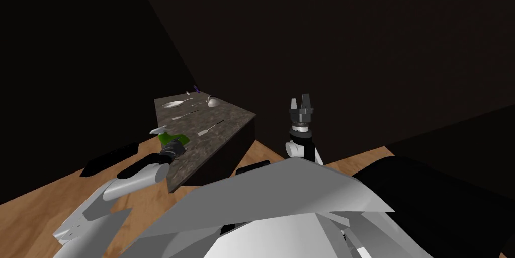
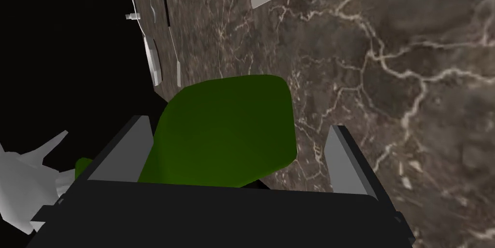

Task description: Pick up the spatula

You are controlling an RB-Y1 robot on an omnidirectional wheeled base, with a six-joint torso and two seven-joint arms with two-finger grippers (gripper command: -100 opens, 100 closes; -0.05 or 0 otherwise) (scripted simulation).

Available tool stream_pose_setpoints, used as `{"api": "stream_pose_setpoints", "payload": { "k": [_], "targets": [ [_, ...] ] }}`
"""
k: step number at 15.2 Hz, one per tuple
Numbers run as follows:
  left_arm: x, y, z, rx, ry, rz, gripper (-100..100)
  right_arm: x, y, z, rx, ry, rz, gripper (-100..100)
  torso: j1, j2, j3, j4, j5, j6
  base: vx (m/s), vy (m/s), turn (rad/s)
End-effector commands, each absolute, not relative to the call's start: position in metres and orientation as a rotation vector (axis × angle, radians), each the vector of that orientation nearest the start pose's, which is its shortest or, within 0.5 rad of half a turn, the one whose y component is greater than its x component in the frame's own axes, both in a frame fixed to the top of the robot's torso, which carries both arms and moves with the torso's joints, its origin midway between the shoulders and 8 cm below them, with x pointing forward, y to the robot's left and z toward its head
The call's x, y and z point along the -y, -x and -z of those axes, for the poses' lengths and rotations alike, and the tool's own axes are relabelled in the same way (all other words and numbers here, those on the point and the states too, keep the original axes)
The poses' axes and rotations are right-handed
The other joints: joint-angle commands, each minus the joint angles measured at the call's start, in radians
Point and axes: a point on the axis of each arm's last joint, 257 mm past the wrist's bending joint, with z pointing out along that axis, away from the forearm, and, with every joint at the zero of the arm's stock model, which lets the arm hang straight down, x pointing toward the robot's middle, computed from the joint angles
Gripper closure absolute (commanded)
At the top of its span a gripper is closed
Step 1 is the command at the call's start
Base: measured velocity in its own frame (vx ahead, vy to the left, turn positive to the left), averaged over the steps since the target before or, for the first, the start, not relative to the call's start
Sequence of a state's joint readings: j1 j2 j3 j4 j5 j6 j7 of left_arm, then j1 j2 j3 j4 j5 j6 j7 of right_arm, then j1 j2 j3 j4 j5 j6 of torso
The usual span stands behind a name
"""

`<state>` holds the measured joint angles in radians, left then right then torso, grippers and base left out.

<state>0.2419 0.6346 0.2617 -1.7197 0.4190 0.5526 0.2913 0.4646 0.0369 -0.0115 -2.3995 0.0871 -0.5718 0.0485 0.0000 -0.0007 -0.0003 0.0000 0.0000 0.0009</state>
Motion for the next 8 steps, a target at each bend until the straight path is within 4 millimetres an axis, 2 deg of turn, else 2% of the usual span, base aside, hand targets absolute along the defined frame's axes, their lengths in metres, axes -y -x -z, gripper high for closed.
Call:
{"api": "stream_pose_setpoints", "payload": {
  "k": [1, 2, 3, 5, 6, 8],
  "targets": [
    [-0.547, -0.422, 0.274, -1.225, 1.807, 0.71, -100, 0.263, -0.304, -0.097, -0.485, -0.435, -1.24, 0, 0.0, 0.0, 0.0, 0.0, 0.0, 0.0, 0.004, -0.01, -0.123],
    [-0.547, -0.421, 0.275, -1.226, 1.808, 0.708, -100, 0.263, -0.304, -0.097, -0.485, -0.435, -1.24, 0, 0.0, 0.0, 0.0, 0.0, 0.0, -0.001, 0.0, 0.0, 0.0],
    [-0.566, -0.417, 0.275, -1.187, 1.867, 0.687, -100, 0.263, -0.304, -0.097, -0.485, -0.435, -1.24, 0, 0.001, 0.0, 0.0, 0.0, 0.0, -0.001, 0.006, -0.017, -0.199],
    [-0.566, -0.411, 0.282, -1.198, 1.896, 0.659, -100, 0.263, -0.304, -0.097, -0.485, -0.435, -1.24, 0, 0.0, 0.0, 0.0, 0.0, 0.0, 0.0, 0.008, -0.013, -0.214],
    [-0.584, -0.408, 0.279, -1.15, 1.947, 0.647, -100, 0.263, -0.304, -0.097, -0.485, -0.435, -1.24, 0, 0.0, 0.0, 0.0, 0.0, 0.0, -0.001, 0.012, -0.017, -0.282],
    [-0.585, -0.402, 0.286, -1.161, 1.976, 0.619, -100, 0.263, -0.304, -0.097, -0.485, -0.435, -1.24, 0, 0.0, -0.001, 0.0, 0.0, 0.0, 0.0, 0.015, -0.012, -0.191]
  ]
}}
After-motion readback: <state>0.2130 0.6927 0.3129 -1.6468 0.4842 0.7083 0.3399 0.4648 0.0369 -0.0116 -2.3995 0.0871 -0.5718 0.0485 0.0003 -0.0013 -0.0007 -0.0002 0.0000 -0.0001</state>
